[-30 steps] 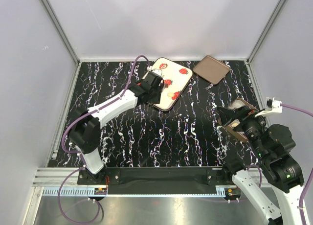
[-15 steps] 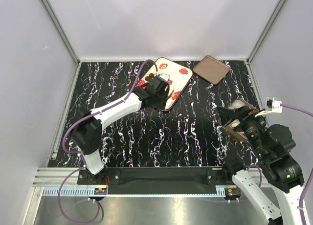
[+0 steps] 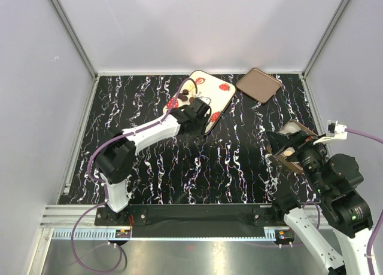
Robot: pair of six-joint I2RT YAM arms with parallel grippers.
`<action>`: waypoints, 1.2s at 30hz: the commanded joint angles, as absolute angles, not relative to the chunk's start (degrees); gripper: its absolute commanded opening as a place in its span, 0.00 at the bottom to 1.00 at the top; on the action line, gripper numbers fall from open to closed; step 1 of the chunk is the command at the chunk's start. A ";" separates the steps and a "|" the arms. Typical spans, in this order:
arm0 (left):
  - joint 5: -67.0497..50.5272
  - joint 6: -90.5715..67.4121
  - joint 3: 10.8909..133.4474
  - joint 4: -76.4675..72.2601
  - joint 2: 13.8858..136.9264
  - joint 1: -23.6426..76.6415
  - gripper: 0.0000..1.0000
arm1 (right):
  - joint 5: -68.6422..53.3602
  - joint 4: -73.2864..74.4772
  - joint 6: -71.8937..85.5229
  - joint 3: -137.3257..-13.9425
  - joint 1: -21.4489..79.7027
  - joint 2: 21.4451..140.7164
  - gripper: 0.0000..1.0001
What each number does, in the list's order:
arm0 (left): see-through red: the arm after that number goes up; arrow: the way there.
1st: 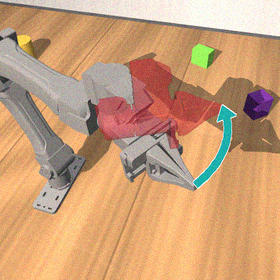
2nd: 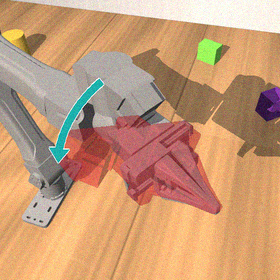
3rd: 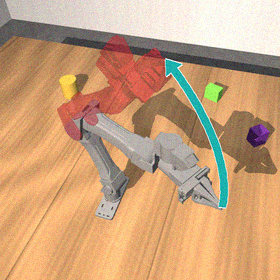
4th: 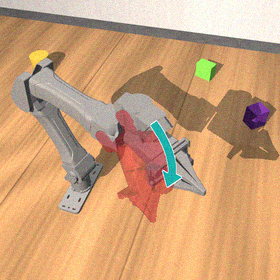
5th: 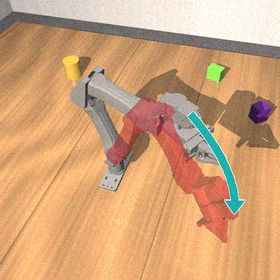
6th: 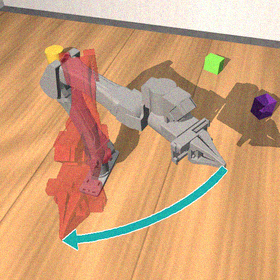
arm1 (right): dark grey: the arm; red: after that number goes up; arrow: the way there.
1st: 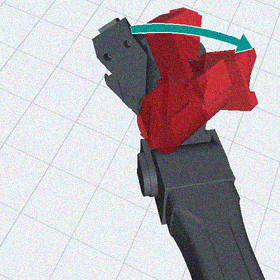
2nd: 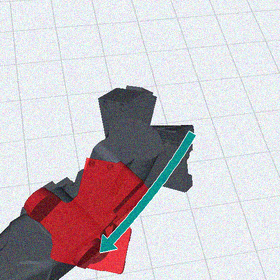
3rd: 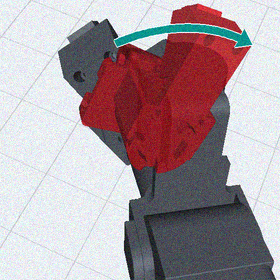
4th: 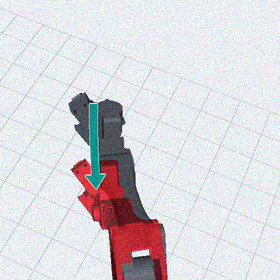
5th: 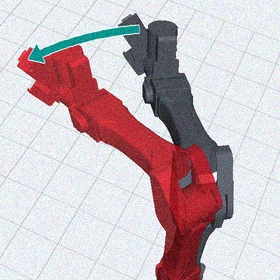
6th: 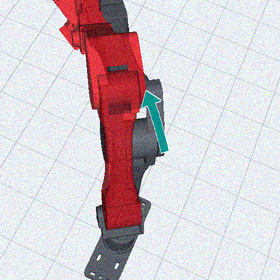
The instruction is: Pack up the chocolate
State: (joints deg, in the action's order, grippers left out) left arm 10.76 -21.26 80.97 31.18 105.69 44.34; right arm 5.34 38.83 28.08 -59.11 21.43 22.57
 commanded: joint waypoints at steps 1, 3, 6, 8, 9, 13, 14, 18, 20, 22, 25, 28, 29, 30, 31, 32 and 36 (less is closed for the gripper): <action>12.13 -20.13 83.41 29.09 106.70 44.21 0.49 | 5.89 37.09 27.51 -59.59 21.36 22.41 0.99; 12.39 -19.69 84.11 29.18 107.57 44.12 0.49 | 5.89 37.26 27.33 -59.59 21.36 22.32 0.99; 12.39 -19.51 84.90 29.35 108.63 44.12 0.49 | 6.24 37.35 27.25 -59.50 21.36 22.15 0.99; 12.30 -19.51 85.17 29.44 109.07 44.03 0.49 | 6.42 37.62 27.07 -59.50 21.36 21.97 0.98; 12.30 -19.51 85.51 29.44 109.42 44.03 0.49 | 6.59 37.70 26.98 -59.41 21.36 21.89 0.99; 11.87 -19.25 86.39 29.36 110.13 44.03 0.47 | 6.85 37.71 26.72 -59.33 21.36 21.71 0.98; 11.78 -19.16 86.48 29.53 110.30 43.95 0.46 | 6.86 37.79 26.81 -59.41 21.36 21.80 0.99; 11.16 -18.90 86.75 29.88 110.48 43.86 0.40 | 7.12 37.79 26.72 -59.24 21.36 21.71 0.99; 10.99 -18.90 86.92 30.41 110.22 43.86 0.39 | 7.21 37.71 26.72 -59.06 21.36 21.71 0.99; 10.99 -18.81 87.36 31.28 109.95 43.86 0.37 | 7.21 37.71 26.72 -58.98 21.36 21.62 0.99; 11.42 -18.55 88.33 32.78 109.16 43.86 0.36 | 7.12 37.62 26.81 -59.06 21.36 21.53 0.99; 12.39 -18.37 89.64 34.36 108.28 43.86 0.35 | 7.03 37.53 26.98 -58.89 21.36 21.53 0.99; 12.65 -18.28 90.08 34.80 107.93 43.86 0.35 | 6.94 37.62 27.07 -58.89 21.27 21.53 0.99; 12.83 -18.28 90.87 35.15 107.76 43.86 0.35 | 6.94 37.53 27.07 -58.89 21.27 21.53 0.99; 13.09 -18.28 91.31 36.03 107.75 43.86 0.35 | 6.94 37.62 27.07 -58.89 21.36 21.45 0.99; 13.18 -18.19 92.01 36.47 107.58 43.86 0.35 | 6.94 37.53 27.07 -58.89 21.36 21.45 0.98; 13.88 -18.37 93.07 37.62 106.79 43.86 0.35 | 6.94 37.71 27.07 -59.06 21.27 21.27 0.99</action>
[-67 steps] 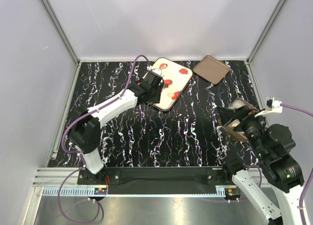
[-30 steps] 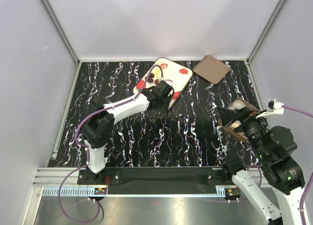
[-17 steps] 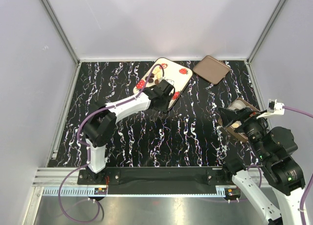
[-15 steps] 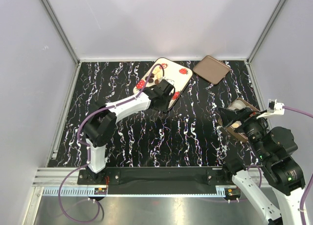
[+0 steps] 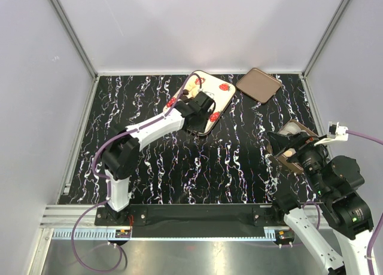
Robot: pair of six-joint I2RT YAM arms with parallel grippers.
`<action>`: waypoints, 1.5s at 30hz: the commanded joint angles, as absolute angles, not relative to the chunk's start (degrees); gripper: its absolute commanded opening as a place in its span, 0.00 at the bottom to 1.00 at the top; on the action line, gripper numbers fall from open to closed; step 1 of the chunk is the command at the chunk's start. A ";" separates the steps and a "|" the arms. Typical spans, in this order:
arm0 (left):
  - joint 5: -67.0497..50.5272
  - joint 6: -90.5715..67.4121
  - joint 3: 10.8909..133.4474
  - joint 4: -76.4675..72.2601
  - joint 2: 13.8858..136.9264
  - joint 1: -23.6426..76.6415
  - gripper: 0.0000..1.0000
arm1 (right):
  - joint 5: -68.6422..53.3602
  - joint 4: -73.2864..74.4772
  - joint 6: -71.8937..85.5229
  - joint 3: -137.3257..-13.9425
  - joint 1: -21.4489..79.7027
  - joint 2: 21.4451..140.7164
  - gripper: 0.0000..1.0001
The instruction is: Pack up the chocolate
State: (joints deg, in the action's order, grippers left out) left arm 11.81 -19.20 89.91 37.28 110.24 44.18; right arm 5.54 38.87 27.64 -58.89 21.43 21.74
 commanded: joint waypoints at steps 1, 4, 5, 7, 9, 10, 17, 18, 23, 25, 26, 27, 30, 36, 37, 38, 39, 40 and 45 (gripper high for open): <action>14.15 -18.46 93.16 38.14 106.61 43.86 0.35 | 6.94 37.79 27.07 -59.06 21.36 21.10 0.99; 15.11 -19.59 93.34 38.14 105.30 43.86 0.35 | 6.86 37.88 26.98 -59.24 21.36 21.27 0.98; 15.20 -19.86 93.34 38.14 104.94 43.86 0.35 | 6.94 37.88 26.98 -59.41 21.36 21.27 0.99; 13.63 -20.30 93.69 37.79 104.33 43.86 0.35 | 6.86 37.88 26.98 -59.50 21.36 21.27 0.99; 10.48 -20.83 94.74 37.27 103.54 44.12 0.35 | 6.86 37.88 26.98 -59.76 21.36 21.18 0.99; 9.59 -21.35 95.18 37.09 103.10 44.56 0.35 | 6.86 37.88 26.98 -59.94 21.36 21.36 0.99; 2.73 -23.37 100.36 34.37 103.62 48.86 0.34 | 6.59 38.23 26.90 -60.73 21.36 21.27 0.99; 1.16 -23.73 100.98 33.58 103.97 49.39 0.34 | 6.68 38.23 26.98 -60.91 21.36 21.27 0.98; -4.48 -25.05 106.33 31.29 108.54 53.96 0.34 | 6.77 38.67 26.89 -61.61 21.36 21.18 0.99; -5.97 -25.22 108.53 30.94 111.60 56.15 0.33 | 6.77 38.85 26.89 -61.52 21.36 20.83 0.99; -6.59 -25.31 111.16 31.02 112.84 56.77 0.34 | 6.77 38.85 26.98 -61.52 21.36 20.83 0.99; -7.55 -25.31 112.66 31.46 113.90 57.30 0.34 | 6.68 38.93 26.98 -61.61 21.36 20.74 0.99; -9.39 -25.84 116.62 30.24 118.12 59.50 0.33 | 6.86 39.37 26.72 -61.79 21.36 20.39 0.99; -13.09 -26.98 119.18 23.82 124.01 61.61 0.32 | 7.12 40.25 26.19 -61.87 21.36 19.86 0.99; -13.27 -26.90 120.14 23.38 125.49 61.87 0.32 | 7.21 40.43 26.19 -61.79 21.36 19.78 0.99; -13.45 -26.89 120.49 22.77 126.03 62.05 0.31 | 7.38 40.52 26.02 -61.70 21.36 19.69 0.99; -14.06 -26.81 120.76 21.37 126.64 62.14 0.31 | 7.38 40.43 26.19 -61.53 21.36 19.43 0.98; -14.24 -26.72 120.76 20.57 127.43 62.40 0.31 | 7.30 40.43 26.10 -61.35 21.36 19.25 0.99; -14.94 -26.54 120.41 15.66 129.20 62.67 0.32 | 7.03 40.43 26.37 -60.73 21.36 19.25 0.99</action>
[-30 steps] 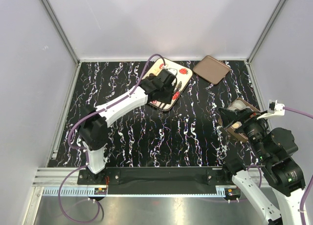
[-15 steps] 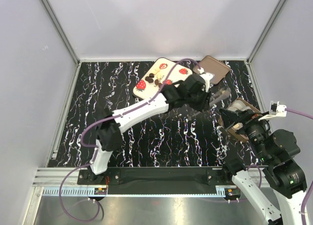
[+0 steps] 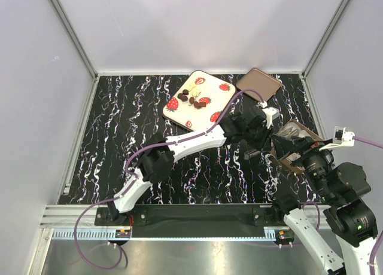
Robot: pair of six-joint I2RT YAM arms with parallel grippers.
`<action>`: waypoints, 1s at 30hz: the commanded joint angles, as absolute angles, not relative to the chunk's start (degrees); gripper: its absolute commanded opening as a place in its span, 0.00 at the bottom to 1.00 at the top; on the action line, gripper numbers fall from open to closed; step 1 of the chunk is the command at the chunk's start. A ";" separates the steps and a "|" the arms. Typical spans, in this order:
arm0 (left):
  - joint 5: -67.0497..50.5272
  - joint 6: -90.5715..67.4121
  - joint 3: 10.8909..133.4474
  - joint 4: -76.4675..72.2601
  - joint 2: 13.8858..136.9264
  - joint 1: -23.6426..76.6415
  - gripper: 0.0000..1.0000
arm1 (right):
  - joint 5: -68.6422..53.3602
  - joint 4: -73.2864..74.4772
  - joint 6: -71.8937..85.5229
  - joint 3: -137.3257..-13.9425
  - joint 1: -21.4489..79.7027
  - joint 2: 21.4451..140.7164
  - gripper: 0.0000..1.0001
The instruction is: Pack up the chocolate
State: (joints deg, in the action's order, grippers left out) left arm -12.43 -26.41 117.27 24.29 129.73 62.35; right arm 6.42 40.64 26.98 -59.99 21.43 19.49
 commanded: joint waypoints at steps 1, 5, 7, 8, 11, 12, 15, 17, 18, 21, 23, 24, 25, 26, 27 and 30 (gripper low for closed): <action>-15.38 -26.63 120.06 14.69 129.81 62.67 0.32 | 7.03 40.52 26.28 -60.56 21.36 19.25 0.99; -15.91 -26.37 119.97 11.78 131.66 63.28 0.32 | 7.73 40.52 25.67 -60.56 21.36 19.42 0.99; -16.00 -26.28 120.67 10.99 132.97 63.63 0.33 | 7.91 40.43 25.49 -60.56 21.36 19.42 0.99; -16.00 -26.28 121.02 10.81 133.33 63.72 0.33 | 8.00 40.34 25.49 -60.56 21.36 19.51 0.98; -15.82 -26.28 121.99 11.42 134.73 63.98 0.32 | 8.08 40.43 25.40 -60.56 21.36 19.42 0.99; -15.47 -26.19 121.99 11.34 134.91 64.07 0.32 | 8.09 40.52 25.31 -60.56 21.36 19.51 0.99; -14.68 -25.66 121.73 11.69 135.44 64.07 0.33 | 8.35 40.78 25.14 -60.64 21.27 19.42 0.99; -14.24 -25.14 121.82 11.95 135.44 64.07 0.32 | 8.44 40.69 25.14 -60.64 21.36 19.42 0.99; -13.80 -25.05 121.82 12.04 135.79 64.07 0.32 | 8.35 40.61 25.14 -60.73 21.36 19.51 0.99; -13.45 -24.26 122.17 12.22 136.40 64.07 0.33 | 8.35 40.78 25.22 -60.73 21.36 19.42 0.99; -13.19 -23.91 122.87 13.18 137.10 63.98 0.33 | 8.52 40.69 25.14 -60.73 21.36 19.42 0.99; -13.01 -23.73 123.39 13.53 137.72 64.07 0.33 | 8.53 40.69 25.05 -60.73 21.36 19.34 0.99; -12.92 -23.38 123.83 13.97 137.99 64.07 0.33 | 8.70 40.69 25.14 -60.65 21.36 19.42 0.99; -12.48 -23.29 123.84 14.24 138.08 63.99 0.33 | 8.70 40.69 25.14 -60.64 21.36 19.42 0.99; -12.22 -23.12 123.66 14.33 138.08 64.07 0.33 | 8.70 40.69 25.05 -60.56 21.27 19.51 0.99; -11.87 -22.59 123.57 14.68 138.16 64.07 0.33 | 8.70 40.43 24.96 -60.47 21.36 19.60 0.99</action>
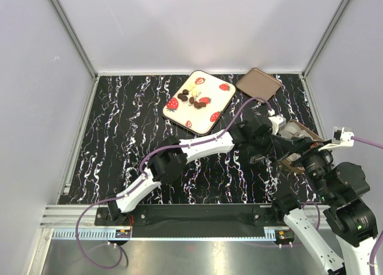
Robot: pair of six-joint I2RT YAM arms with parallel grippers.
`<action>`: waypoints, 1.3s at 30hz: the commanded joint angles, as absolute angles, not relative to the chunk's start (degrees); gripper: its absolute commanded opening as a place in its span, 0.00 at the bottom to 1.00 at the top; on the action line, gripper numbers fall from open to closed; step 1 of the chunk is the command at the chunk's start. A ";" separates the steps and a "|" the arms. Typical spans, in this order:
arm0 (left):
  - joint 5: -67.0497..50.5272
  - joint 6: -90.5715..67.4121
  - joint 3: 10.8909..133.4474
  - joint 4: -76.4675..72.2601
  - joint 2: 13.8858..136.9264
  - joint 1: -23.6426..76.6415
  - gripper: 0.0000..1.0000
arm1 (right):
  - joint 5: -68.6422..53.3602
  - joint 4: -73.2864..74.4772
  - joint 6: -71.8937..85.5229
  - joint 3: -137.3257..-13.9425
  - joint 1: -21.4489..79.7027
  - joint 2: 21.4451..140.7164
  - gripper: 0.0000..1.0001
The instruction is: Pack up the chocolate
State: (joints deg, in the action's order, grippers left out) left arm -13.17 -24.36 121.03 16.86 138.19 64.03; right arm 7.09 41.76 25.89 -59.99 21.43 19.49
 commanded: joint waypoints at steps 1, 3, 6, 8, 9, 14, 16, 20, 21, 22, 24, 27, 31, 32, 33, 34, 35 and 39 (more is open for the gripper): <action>-11.78 -22.41 123.57 14.76 138.16 63.99 0.33 | 8.61 40.26 24.87 -60.47 21.36 19.77 0.99; -11.51 -22.24 123.49 15.12 138.16 64.07 0.33 | 8.70 39.99 24.87 -60.38 21.36 19.86 0.99; -11.42 -22.15 123.22 15.12 138.16 64.07 0.34 | 8.61 39.64 24.70 -60.21 21.36 19.95 0.99; -11.51 -22.06 123.31 15.03 138.25 63.99 0.35 | 8.61 39.64 24.79 -60.21 21.36 20.04 0.99; -11.51 -22.06 123.31 15.03 138.34 64.07 0.36 | 8.61 39.64 24.61 -60.21 21.36 20.04 0.99; -11.69 -22.06 123.57 15.12 138.60 64.07 0.38 | 8.88 39.81 24.43 -60.21 21.36 19.86 0.99; -11.78 -22.06 123.66 15.12 138.60 64.07 0.38 | 8.96 39.73 24.52 -60.21 21.36 19.86 0.99; -11.95 -22.15 123.66 15.12 138.78 64.07 0.39 | 9.14 39.55 24.43 -60.12 21.36 19.86 0.99; -12.21 -22.41 123.75 15.03 138.78 64.07 0.39 | 9.14 39.55 24.43 -60.12 21.36 19.86 0.99; -12.30 -22.59 123.75 14.86 138.78 64.07 0.39 | 9.14 39.55 24.35 -60.12 21.27 19.86 0.99; -12.65 -22.94 123.84 14.42 138.52 64.07 0.39 | 9.05 39.55 24.35 -60.03 21.36 19.78 0.99; -12.57 -22.94 124.10 14.24 138.52 64.07 0.40 | 9.14 39.64 24.43 -60.12 21.36 19.69 0.99; -13.09 -23.38 124.10 14.06 138.43 64.07 0.41 | 9.49 39.90 24.26 -60.03 21.36 19.43 0.99; -13.27 -23.47 124.01 13.98 138.34 64.07 0.41 | 9.49 39.82 24.26 -59.94 21.36 19.34 0.99; -13.27 -23.55 124.10 13.89 138.25 64.07 0.41 | 9.49 39.81 24.26 -59.94 21.44 19.42 0.99; -13.27 -23.55 124.10 13.97 138.08 64.07 0.41 | 9.41 39.81 24.26 -59.85 21.36 19.42 0.99; -13.10 -23.47 124.10 13.97 138.16 63.99 0.41 | 9.40 39.73 24.26 -59.85 21.36 19.51 0.99; -13.27 -23.64 124.10 13.89 137.99 64.07 0.42 | 9.40 39.73 24.26 -60.12 21.36 19.51 0.99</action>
